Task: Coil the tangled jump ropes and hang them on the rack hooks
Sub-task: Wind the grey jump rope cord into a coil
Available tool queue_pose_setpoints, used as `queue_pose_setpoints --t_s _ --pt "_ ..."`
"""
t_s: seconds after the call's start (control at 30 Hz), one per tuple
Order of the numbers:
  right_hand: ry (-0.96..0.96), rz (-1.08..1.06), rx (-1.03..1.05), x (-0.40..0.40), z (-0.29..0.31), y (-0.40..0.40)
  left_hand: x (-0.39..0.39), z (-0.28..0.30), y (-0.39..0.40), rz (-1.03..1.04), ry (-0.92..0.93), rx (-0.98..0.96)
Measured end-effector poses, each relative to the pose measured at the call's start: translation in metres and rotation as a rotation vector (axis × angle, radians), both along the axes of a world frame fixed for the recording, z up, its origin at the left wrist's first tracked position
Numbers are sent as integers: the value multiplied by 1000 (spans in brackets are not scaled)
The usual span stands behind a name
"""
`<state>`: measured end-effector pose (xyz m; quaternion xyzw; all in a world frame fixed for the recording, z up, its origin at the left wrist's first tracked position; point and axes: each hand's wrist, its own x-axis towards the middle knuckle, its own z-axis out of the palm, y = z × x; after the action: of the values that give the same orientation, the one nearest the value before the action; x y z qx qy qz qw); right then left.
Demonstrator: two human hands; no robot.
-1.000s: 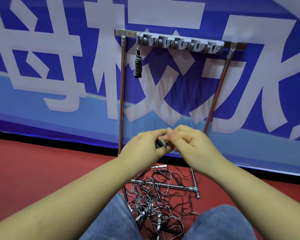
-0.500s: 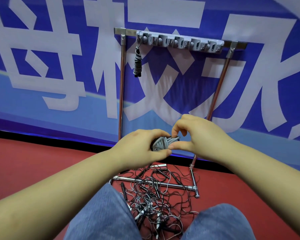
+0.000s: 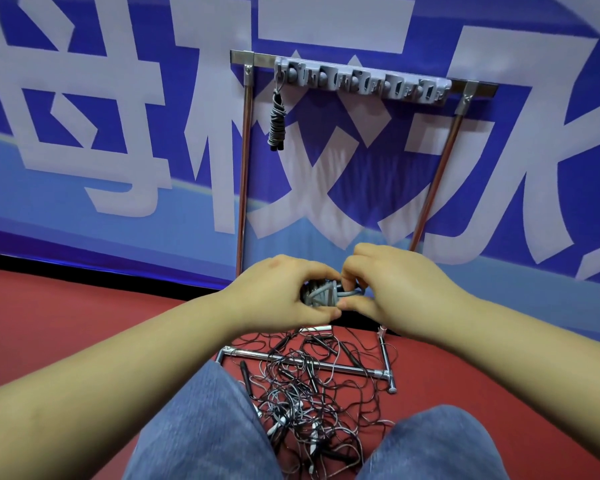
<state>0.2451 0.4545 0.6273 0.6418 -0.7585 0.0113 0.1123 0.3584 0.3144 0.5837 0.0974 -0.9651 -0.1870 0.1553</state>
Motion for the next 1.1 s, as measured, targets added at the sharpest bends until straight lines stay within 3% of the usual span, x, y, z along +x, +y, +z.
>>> queue_pose_setpoints --t_s 0.13,0.2,0.33,0.63,0.73,0.87,1.1 --pt "352 95 29 3 -13 -8 -1 -4 -2 7 -48 -93" --pt "409 104 39 0 -16 -11 -3 -6 -2 -2 -66 -158" --pt "433 149 78 -1 -10 -19 -11 -4 -10 -12 -45 -240" --pt "279 125 113 0 16 -16 -9 7 -30 -176 132 -182" --pt "324 256 -75 -4 22 -17 -10 17 -30 -133 154 -190" --pt "290 49 -32 -1 25 -17 -14 20 -30 -58 168 -92" --pt "218 107 104 1 16 -23 -12 4 -41 -186 205 -307"
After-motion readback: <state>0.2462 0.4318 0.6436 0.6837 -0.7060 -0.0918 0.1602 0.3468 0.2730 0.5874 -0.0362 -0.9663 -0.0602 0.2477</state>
